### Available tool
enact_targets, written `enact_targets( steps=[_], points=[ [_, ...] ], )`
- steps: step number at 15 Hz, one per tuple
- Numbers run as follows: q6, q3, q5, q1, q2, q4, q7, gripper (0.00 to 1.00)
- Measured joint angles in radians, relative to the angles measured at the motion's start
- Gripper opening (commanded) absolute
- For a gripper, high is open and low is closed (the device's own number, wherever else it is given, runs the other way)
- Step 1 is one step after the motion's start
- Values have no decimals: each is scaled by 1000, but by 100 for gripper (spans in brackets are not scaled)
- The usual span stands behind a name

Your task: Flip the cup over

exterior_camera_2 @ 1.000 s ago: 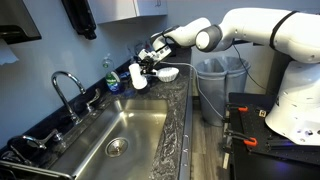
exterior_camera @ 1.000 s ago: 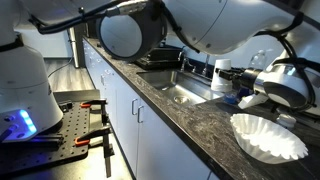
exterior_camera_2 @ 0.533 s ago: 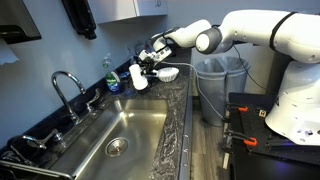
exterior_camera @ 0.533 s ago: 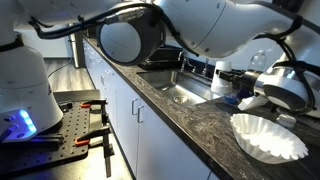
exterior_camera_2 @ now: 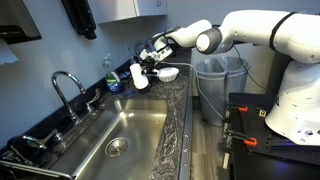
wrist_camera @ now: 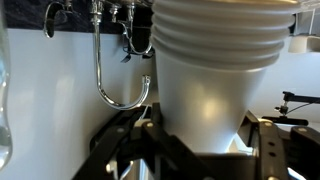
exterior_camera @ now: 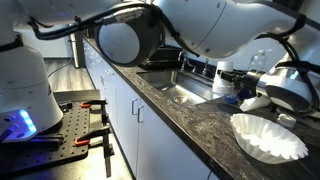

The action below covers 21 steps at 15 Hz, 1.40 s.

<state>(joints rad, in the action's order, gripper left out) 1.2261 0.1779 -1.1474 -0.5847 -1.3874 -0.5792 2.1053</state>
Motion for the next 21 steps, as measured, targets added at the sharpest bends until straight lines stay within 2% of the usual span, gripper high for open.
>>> enact_targets(
  steps=[3, 13, 21],
  points=[
    [0, 2, 0, -4, -1, 4, -13, 100],
    [0, 34, 0, -26, -1, 15, -18, 100],
    [6, 39, 0, -40, 13, 85, -18, 100]
  ],
)
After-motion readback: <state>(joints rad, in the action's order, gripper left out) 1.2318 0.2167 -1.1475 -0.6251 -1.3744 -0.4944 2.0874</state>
